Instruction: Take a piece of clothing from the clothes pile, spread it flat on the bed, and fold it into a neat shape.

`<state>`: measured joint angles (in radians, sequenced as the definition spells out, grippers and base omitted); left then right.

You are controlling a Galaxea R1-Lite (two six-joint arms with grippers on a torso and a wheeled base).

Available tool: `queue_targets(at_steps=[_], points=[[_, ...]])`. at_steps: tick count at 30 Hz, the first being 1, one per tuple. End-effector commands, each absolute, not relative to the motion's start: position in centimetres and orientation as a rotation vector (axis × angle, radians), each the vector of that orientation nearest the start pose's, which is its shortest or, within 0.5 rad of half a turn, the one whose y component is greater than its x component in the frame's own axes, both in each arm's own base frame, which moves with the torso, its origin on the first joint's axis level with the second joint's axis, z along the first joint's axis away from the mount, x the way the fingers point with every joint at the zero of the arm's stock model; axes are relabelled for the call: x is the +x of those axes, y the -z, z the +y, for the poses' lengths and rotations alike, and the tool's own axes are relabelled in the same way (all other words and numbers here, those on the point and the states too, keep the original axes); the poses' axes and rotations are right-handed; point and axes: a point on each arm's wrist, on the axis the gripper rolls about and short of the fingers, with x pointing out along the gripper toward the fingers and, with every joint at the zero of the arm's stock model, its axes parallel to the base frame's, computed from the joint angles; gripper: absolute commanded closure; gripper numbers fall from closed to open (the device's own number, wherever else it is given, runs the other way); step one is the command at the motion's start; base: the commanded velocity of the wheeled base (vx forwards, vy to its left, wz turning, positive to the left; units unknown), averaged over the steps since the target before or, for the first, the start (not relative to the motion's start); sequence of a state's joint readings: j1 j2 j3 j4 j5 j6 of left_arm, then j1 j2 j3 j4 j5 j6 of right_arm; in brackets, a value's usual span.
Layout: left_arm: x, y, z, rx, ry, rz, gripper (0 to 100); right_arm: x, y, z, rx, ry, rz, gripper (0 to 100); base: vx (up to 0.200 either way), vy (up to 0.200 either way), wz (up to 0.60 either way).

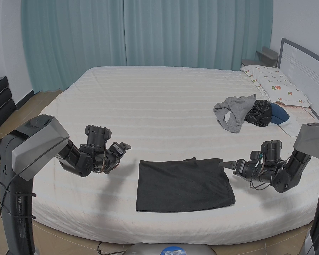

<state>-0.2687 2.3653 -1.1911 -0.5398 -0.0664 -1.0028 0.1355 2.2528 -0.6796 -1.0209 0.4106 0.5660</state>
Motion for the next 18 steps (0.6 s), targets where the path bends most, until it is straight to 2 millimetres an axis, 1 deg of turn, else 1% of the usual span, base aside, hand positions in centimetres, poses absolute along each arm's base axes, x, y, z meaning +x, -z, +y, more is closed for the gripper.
queue_targets(at_steps=[1, 2, 3, 4, 5, 7, 18], points=[[41.8, -1.1, -11.9, -0.891, -0.024, 0.751, 0, 39.2, 1.6, 6.0, 0.724, -0.334, 0.659, 0, 0.000, 0.000, 0.00], [41.8, -1.1, -11.9, -0.891, -0.024, 0.751, 0, 39.2, 1.6, 6.0, 0.724, -0.334, 0.659, 0, 0.000, 0.000, 0.00], [41.8, -1.1, -11.9, -0.892, -0.024, 0.750, 0, 40.1, 2.3, 6.5, 0.729, -0.342, 0.661, 0, 0.000, 0.000, 0.00], [41.8, -1.1, -11.9, -0.892, -0.024, 0.750, 0, 40.1, 2.3, 6.5, 0.729, -0.342, 0.661, 0, 0.000, 0.000, 0.00], [41.8, -1.1, -11.9, -0.892, -0.024, 0.750, 0, 40.5, 2.6, 7.0, 0.737, -0.352, 0.662, 0, 0.000, 0.000, 0.00], [41.8, -1.1, -12.0, -0.891, -0.023, 0.752, 0, 40.8, 2.7, 7.3, 0.754, -0.352, 0.662, 0, 0.000, 0.000, 0.00], [41.8, -1.1, -12.0, -0.891, -0.022, 0.750, 0, 42.3, 3.0, 7.6, 0.756, -0.347, 0.622, 0, 0.000, 0.000, 0.00]])
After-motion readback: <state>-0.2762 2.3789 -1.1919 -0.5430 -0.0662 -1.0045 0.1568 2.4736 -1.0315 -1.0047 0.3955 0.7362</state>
